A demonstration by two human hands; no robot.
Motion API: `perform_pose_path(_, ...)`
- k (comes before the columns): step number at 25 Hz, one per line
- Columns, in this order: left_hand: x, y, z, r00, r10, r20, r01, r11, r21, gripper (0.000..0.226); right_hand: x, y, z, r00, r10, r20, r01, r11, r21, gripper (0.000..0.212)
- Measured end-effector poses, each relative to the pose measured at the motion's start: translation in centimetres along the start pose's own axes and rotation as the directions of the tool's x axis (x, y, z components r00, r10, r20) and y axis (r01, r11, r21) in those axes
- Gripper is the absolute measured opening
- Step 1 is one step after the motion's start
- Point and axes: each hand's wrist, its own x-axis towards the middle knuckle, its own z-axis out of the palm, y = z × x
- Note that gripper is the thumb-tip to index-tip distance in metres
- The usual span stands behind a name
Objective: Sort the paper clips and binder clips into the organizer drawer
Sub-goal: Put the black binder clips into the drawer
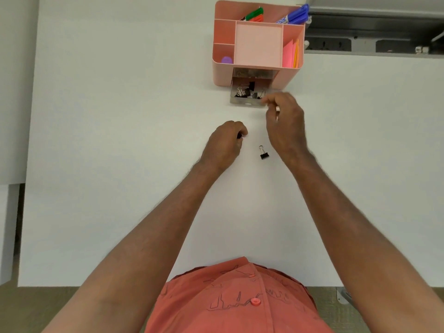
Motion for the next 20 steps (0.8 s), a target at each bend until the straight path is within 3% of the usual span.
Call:
perform_pose_path(3, -0.1, 0.0, -0.4, 0.998, -0.067, -0.008, 0.066, 0.994, -0.091, 0.018, -5.3, 1.1, -0.3, 0.994, 0.097, 0.044, -0.094, 0.994, -0.051, 0.022)
perform_pose_path(7, -0.4, 0.5, -1.8, 0.993, -0.086, -0.083, 0.072, 0.985, -0.159, 0.018, -10.6, 2.0, 0.0, 0.977, 0.106, 0.183, -0.055, 0.963, -0.264, 0.035)
perform_pose_path(14, 3.8, 3.6, -4.9, 0.97, 0.148, -0.193, -0.15, 0.989, 0.008, 0.018, -10.4, 3.2, 0.1, 0.977, 0.067, 0.2, -0.013, 0.966, -0.259, 0.018)
perform_pose_path(20, 7.6, 4.0, -4.4, 0.978, 0.15, -0.142, -0.134, 0.984, 0.121, 0.033, -10.2, 3.2, 0.1, 0.978, 0.067, 0.196, -0.017, 0.969, -0.247, 0.018)
